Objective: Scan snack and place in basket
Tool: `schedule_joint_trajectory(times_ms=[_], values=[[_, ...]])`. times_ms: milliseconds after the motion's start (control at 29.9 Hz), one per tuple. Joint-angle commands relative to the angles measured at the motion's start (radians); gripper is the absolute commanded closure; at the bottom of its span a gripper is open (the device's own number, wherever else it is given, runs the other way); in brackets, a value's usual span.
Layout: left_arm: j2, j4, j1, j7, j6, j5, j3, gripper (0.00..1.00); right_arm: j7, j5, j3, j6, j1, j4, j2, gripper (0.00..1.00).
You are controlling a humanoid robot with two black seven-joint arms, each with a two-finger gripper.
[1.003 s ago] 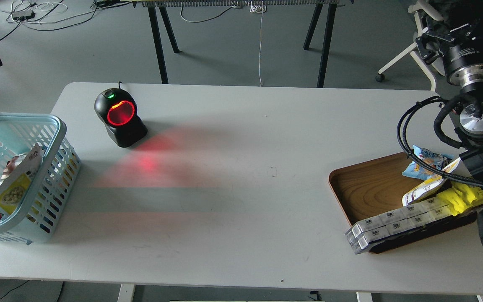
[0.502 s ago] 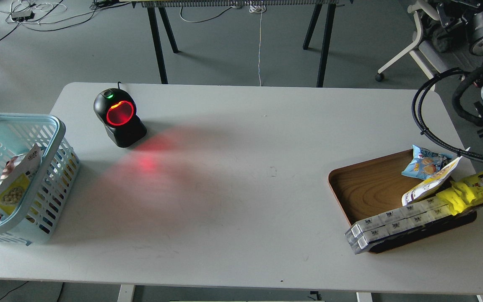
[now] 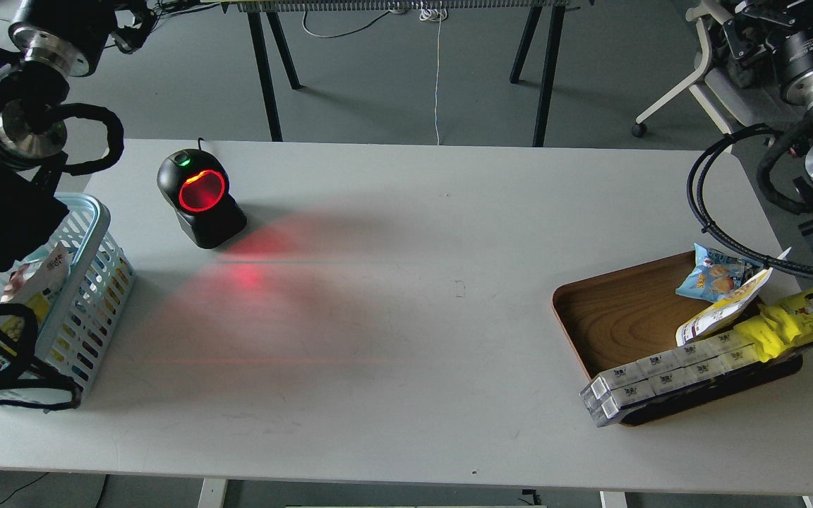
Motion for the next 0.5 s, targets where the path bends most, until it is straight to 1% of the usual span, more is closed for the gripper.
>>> schedule_joint_trajectory(times_ms=[0, 268, 468], values=[[-0.05, 0.007, 0.045, 0.005, 0.0, -0.062, -0.001, 0.01, -0.012, 0.043, -0.001, 0.0, -0.006, 0.0, 0.008, 0.01], [-0.114, 0.001, 0.093, -0.001, 0.0, -0.181, -0.002, 0.01, -0.011, 0.057, -0.011, 0.0, -0.002, 0.006, 0.037, 0.01], [-0.11, -0.004, 0.093, -0.007, 0.0, -0.18, -0.001, 0.0, -0.011, 0.057, -0.012, 0.0, 0.008, 0.015, 0.025, 0.01]])
